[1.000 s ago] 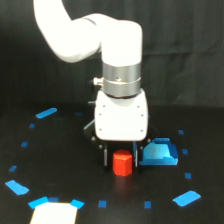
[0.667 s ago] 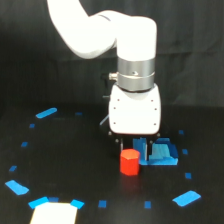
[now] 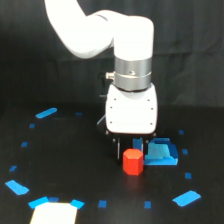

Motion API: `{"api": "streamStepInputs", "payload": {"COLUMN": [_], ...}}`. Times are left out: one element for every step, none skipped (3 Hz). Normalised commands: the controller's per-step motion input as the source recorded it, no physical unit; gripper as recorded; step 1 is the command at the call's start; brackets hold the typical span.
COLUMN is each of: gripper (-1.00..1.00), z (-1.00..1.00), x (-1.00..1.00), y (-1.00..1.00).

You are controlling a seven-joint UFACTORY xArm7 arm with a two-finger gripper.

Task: Pick up the red object from the table

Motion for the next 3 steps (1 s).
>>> {"api": "streamStepInputs", "payload": {"gripper": [0.25, 0.93, 1.0], "z": [0.14, -0.3, -0.43], "x": [-0.05, -0.24, -0.08], "y": [-0.32, -0.54, -0.46]}}
